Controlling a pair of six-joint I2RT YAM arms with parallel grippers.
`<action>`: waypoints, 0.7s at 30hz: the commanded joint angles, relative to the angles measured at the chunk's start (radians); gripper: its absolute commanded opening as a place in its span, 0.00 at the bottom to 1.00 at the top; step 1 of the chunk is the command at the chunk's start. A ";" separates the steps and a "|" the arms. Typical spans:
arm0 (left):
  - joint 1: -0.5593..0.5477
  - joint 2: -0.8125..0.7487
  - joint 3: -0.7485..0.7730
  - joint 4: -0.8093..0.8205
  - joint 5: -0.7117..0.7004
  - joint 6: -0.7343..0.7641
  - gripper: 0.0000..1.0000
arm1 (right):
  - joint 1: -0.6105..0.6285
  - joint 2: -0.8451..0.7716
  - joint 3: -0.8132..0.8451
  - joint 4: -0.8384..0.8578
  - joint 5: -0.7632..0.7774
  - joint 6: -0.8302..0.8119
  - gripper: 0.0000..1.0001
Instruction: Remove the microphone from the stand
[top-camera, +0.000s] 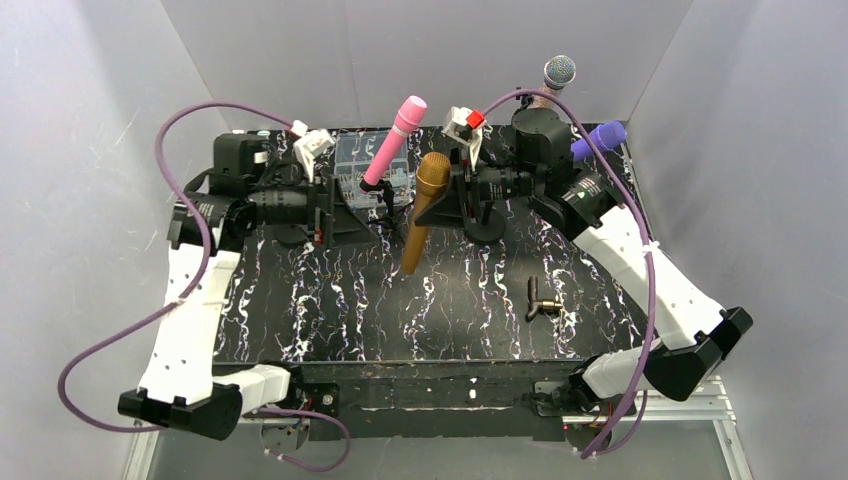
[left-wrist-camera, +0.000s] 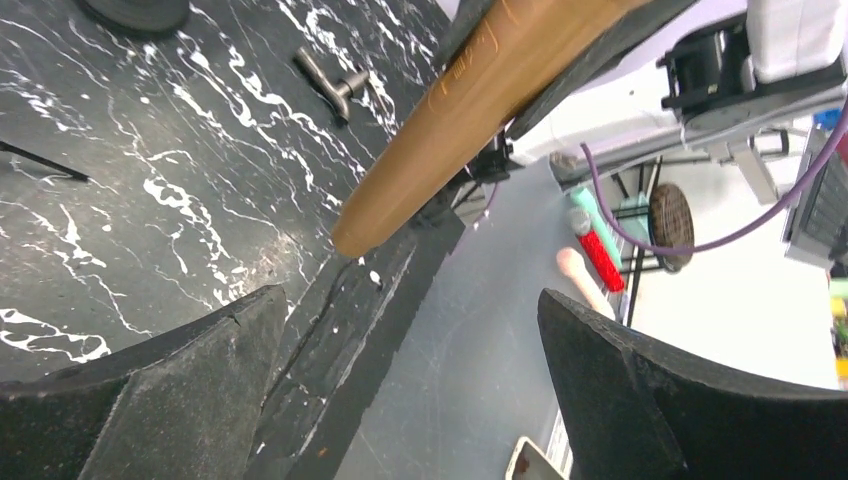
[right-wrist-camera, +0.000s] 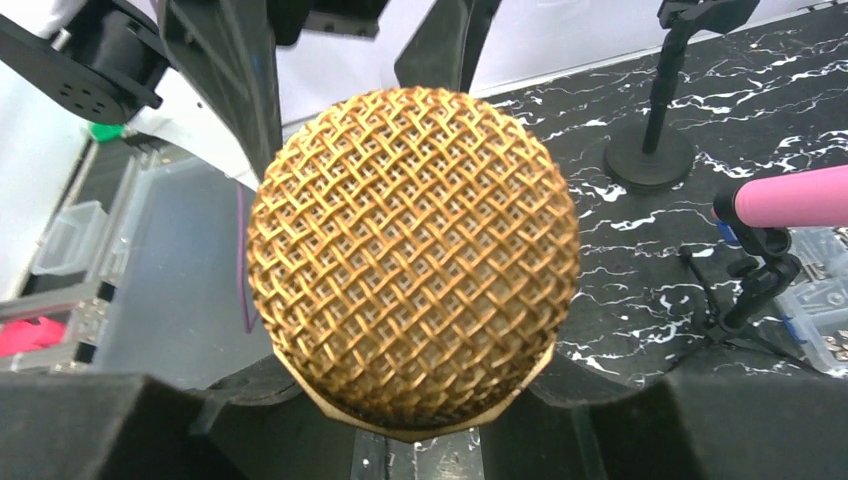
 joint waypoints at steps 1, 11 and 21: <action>-0.108 0.024 0.004 -0.077 -0.003 0.086 0.98 | -0.044 0.007 0.016 0.135 -0.089 0.148 0.01; -0.283 0.120 0.013 -0.013 -0.112 0.232 0.88 | -0.078 0.039 -0.068 0.287 -0.153 0.301 0.01; -0.348 0.209 0.052 0.079 -0.225 0.167 0.87 | -0.092 0.058 -0.138 0.454 -0.194 0.425 0.01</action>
